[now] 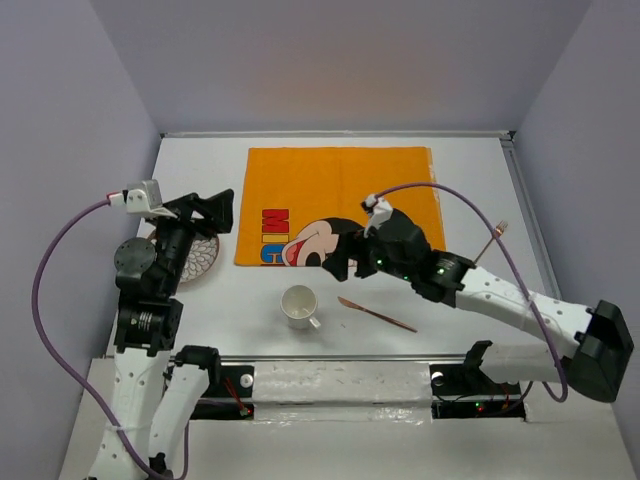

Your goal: Set the dinner table for one person

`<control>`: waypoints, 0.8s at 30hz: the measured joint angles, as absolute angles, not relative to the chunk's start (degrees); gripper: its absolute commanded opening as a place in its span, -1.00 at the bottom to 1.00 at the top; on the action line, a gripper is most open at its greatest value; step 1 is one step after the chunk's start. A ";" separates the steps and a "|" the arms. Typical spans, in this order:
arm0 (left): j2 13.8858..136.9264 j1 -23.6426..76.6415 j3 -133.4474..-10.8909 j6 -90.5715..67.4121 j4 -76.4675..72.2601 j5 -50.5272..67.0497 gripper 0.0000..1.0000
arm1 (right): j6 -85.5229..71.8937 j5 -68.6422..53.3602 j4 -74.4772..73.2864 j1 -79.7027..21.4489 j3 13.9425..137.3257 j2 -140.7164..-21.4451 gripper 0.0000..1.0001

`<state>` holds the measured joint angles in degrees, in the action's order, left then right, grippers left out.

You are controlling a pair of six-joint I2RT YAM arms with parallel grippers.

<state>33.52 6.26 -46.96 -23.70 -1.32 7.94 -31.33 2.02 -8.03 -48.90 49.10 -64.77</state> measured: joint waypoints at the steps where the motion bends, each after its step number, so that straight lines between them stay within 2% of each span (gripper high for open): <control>1: 32.71 6.79 -46.83 -22.04 -0.27 7.57 0.98 | -31.00 2.96 -8.16 -51.29 50.59 -67.20 0.75; 7: 29.17 9.06 -40.47 -17.26 2.87 4.34 0.98 | -29.54 8.05 -11.92 -60.82 57.04 -79.13 0.63; 15: 29.28 10.26 -39.88 -15.27 4.14 2.68 0.98 | -29.41 11.46 -16.97 -63.90 59.29 -85.25 0.14; 17: 28.84 10.46 -39.88 -15.18 4.10 2.70 0.98 | -29.43 11.77 -17.74 -64.07 60.25 -86.72 -0.09; 19: 28.56 10.52 -39.88 -15.09 4.10 2.70 0.98 | -29.36 11.88 -17.98 -64.38 61.34 -88.23 -0.19; 20: 28.40 10.52 -39.88 -15.07 4.12 2.68 0.98 | -29.50 11.92 -18.04 -64.53 61.84 -88.88 -0.36; 22: 28.29 10.55 -39.88 -15.07 4.10 2.70 0.98 | -29.41 11.97 -18.09 -64.60 62.54 -89.95 -0.47; 23: 28.27 10.57 -39.88 -15.07 4.12 2.70 0.98 | -29.43 11.92 -18.15 -64.62 63.05 -90.50 -0.79; 24: 28.27 10.68 -39.88 -15.07 4.12 2.70 0.98 | -29.41 11.79 -18.22 -64.62 63.55 -90.98 -1.00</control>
<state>28.27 10.68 -39.88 -15.07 4.12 2.70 -29.41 11.79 -18.22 -64.62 63.55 -90.98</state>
